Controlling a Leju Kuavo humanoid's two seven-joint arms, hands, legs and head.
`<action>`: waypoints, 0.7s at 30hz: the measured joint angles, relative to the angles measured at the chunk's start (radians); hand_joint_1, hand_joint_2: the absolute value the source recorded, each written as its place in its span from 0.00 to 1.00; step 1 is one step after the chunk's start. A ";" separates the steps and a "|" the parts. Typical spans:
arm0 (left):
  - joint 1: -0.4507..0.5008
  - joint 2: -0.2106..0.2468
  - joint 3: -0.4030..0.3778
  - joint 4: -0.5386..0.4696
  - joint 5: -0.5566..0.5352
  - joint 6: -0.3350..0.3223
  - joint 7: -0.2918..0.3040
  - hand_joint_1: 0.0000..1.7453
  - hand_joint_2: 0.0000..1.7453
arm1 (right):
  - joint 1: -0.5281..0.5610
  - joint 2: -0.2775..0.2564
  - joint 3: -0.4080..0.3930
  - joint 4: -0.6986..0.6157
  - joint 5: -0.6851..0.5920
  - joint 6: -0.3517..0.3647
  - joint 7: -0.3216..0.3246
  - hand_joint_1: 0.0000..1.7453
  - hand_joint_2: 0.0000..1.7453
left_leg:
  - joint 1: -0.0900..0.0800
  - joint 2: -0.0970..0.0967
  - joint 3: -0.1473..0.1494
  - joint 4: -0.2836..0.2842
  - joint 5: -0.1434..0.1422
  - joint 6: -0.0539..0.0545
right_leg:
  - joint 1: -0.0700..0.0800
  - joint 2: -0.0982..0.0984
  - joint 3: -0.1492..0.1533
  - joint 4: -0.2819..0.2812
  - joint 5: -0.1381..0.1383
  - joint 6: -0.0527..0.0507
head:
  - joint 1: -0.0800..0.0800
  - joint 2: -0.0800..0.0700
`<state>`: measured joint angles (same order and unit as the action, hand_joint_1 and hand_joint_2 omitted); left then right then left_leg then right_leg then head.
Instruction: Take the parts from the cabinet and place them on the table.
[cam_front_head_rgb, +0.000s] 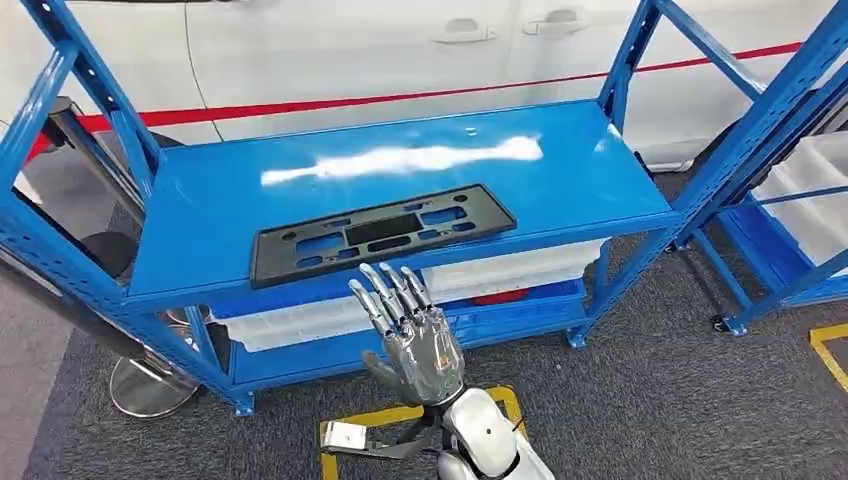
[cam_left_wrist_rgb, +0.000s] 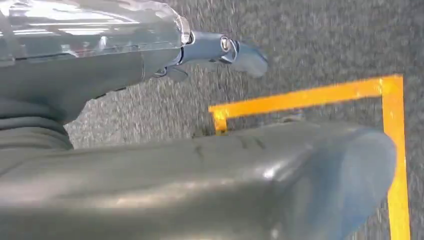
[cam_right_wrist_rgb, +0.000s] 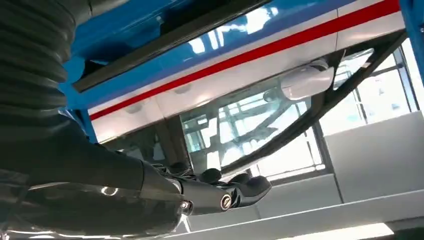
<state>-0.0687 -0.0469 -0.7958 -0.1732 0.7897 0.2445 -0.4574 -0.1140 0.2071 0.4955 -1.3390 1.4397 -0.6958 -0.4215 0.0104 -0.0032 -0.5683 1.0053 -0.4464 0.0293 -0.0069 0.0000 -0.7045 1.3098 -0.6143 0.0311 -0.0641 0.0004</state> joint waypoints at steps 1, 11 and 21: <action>0.001 0.000 0.000 0.000 0.000 0.000 0.000 0.00 0.00 | 0.000 0.000 0.000 0.001 0.000 0.000 0.000 0.00 1.00 | 0.000 0.000 0.000 0.000 0.000 0.000 | 0.000 0.000 -0.018 0.032 0.002 0.000 | 0.000 0.000; -0.002 -0.002 0.000 0.000 0.000 0.000 0.000 0.00 0.00 | -0.002 0.002 0.000 0.000 0.000 0.000 0.000 0.00 1.00 | -0.002 -0.003 0.003 0.007 -0.012 -0.036 | 0.002 -0.002 0.139 -0.316 0.169 -0.048 | 0.000 0.000; 0.000 0.000 0.000 0.000 0.000 0.000 0.000 0.00 0.00 | -0.002 0.002 0.000 0.001 0.000 0.000 0.000 0.00 1.00 | 0.000 0.000 0.015 0.008 -0.021 -0.042 | 0.008 -0.001 0.141 -0.301 0.157 -0.046 | -0.001 0.000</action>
<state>-0.0690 -0.0473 -0.7958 -0.1732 0.7897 0.2441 -0.4574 -0.1159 0.2090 0.4955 -1.3378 1.4397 -0.6958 -0.4215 0.0103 -0.0035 -0.5531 1.0131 -0.4678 -0.0126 0.0012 -0.0011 -0.5636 1.0092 -0.4570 -0.0152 -0.0649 0.0004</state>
